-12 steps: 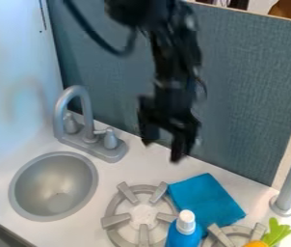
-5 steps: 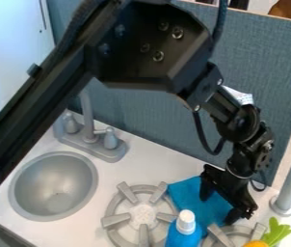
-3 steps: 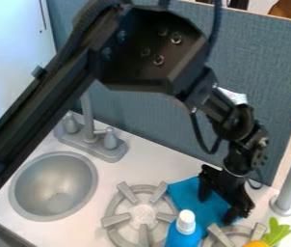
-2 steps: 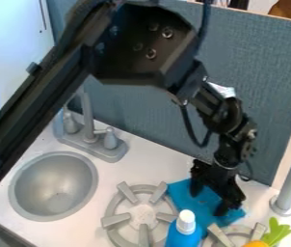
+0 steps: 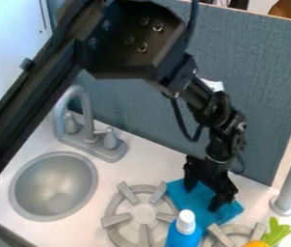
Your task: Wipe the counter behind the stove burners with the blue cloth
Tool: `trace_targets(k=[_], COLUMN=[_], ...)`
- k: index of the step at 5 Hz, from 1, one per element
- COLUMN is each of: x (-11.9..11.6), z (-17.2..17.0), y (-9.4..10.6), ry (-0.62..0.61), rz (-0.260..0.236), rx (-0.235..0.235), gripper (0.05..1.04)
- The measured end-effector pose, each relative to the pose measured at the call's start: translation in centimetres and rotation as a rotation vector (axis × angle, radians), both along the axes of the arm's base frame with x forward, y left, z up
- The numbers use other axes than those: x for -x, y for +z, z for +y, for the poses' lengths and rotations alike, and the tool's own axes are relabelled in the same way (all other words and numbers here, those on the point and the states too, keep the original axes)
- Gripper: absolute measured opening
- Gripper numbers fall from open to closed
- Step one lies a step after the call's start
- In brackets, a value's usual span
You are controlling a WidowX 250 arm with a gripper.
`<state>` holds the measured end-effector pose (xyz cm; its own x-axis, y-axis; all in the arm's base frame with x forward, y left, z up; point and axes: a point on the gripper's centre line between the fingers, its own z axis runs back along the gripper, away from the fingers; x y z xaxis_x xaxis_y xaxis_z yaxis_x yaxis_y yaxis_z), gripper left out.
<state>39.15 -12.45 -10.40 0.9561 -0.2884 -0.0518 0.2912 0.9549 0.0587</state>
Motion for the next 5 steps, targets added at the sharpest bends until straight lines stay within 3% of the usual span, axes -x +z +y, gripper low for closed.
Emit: trace_targets(k=[2, 5], x=[-0.6, -1.7], z=[2.4, 10.3], y=[0.0, -0.8], ry=[0.068, 0.262], rz=[0.006, 0.055], rx=[0.004, -0.008], gripper=[1.009, 1.008])
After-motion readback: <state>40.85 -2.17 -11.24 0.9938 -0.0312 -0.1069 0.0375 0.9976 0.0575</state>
